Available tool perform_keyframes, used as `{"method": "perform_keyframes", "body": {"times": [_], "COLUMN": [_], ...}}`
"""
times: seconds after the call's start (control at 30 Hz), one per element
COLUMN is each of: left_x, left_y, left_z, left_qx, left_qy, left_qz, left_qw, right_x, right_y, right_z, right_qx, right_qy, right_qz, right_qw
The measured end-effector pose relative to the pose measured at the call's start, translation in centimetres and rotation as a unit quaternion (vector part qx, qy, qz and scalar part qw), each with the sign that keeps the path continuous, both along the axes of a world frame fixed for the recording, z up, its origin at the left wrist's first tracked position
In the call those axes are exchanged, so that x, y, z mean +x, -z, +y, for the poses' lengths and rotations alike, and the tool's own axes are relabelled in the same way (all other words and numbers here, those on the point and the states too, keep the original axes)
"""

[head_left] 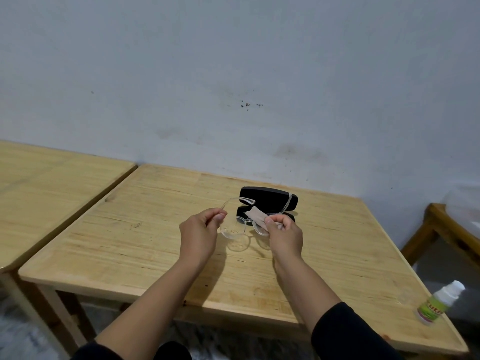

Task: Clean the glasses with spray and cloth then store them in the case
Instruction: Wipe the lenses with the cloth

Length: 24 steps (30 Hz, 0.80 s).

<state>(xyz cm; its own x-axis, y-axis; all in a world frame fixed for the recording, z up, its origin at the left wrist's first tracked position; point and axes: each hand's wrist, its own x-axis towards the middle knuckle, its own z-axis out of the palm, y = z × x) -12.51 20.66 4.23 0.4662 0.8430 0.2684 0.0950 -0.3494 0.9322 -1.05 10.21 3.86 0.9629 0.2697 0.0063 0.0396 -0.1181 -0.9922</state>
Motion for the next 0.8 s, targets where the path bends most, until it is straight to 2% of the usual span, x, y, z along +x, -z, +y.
{"method": "perform_keyframes", "body": {"times": [0.3, 0.57, 0.8], "left_x": [-0.4, -0.6, -0.4], "left_y": [-0.1, -0.7, -1.5], "left_z": [0.1, 0.7, 0.9], "left_qx": [-0.001, -0.003, 0.020], "left_qy": [-0.005, -0.013, -0.006], "left_qz": [0.002, -0.006, -0.017], "left_qw": [1.000, 1.000, 1.000], "right_x": [-1.0, -1.1, -1.1], "right_y": [-0.3, -0.7, -0.9], "right_z": [0.1, -0.7, -1.1], "right_qx": [0.048, 0.075, 0.079], "right_qy": [0.014, -0.078, -0.013], "right_qz": [-0.036, -0.064, -0.026], "right_qw": [0.998, 0.992, 0.996]}}
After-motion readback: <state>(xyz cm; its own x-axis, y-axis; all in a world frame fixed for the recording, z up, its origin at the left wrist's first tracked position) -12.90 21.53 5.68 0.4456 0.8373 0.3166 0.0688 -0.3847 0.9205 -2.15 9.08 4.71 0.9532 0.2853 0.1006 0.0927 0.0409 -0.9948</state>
